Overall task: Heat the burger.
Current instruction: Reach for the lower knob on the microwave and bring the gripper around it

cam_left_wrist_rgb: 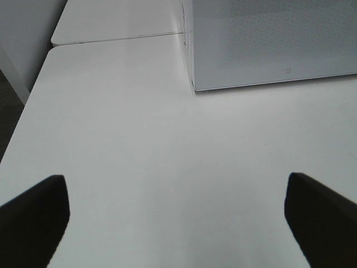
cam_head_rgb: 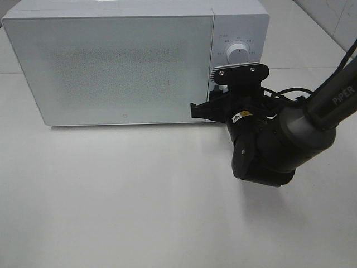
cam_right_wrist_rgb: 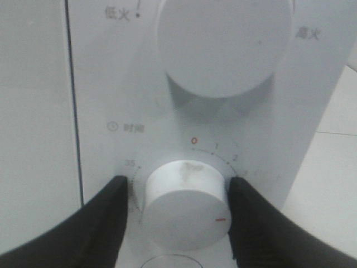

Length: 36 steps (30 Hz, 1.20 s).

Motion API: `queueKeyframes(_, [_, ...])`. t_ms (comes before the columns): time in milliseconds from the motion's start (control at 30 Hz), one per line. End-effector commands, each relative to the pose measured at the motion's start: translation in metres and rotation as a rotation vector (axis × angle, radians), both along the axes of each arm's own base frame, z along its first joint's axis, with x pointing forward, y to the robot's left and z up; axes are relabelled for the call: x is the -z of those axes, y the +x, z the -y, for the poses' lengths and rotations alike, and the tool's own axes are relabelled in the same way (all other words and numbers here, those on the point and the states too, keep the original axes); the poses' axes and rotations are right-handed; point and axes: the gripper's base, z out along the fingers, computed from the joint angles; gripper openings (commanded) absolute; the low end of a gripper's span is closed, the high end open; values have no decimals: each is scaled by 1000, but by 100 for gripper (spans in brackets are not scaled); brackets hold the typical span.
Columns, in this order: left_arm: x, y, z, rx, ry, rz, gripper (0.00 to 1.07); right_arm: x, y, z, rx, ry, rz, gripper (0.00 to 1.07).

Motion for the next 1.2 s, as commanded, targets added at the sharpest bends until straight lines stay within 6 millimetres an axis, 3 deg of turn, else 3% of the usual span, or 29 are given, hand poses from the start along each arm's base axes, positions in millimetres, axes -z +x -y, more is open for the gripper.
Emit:
queueKeyframes(33, [1, -3, 0, -6, -3, 22, 98, -9, 5, 1, 4, -4, 72, 38])
queueKeyframes(133, [1, -3, 0, -6, -3, 22, 98, -10, 5, 1, 0, -6, 75, 31])
queueKeyframes(200, [1, -3, 0, -6, -3, 22, 98, -10, 5, -1, -16, -10, 78, 18])
queueKeyframes(300, [1, -3, 0, -6, -3, 22, 98, -10, 5, -1, -16, -10, 78, 11])
queueKeyframes(600, [1, -3, 0, -6, -3, 22, 98, -11, 5, 0, -11, 27, 92, 9])
queueKeyframes(767, [1, -3, 0, -6, -3, 22, 98, -11, 5, 0, -4, 180, 96, 9])
queueKeyframes(933, [1, -3, 0, -6, -3, 22, 98, -11, 5, -1, 6, 486, 86, 9])
queueKeyframes(1033, [1, -3, 0, -6, -3, 22, 98, -10, 5, -1, 8, 540, 80, 9])
queueKeyframes(1100, [1, -3, 0, -6, -3, 22, 98, -8, 5, -2, 21, 760, 53, 9])
queueKeyframes(1200, [1, -3, 0, -6, -3, 22, 98, -9, 5, -4, -3, 916, 52, 8])
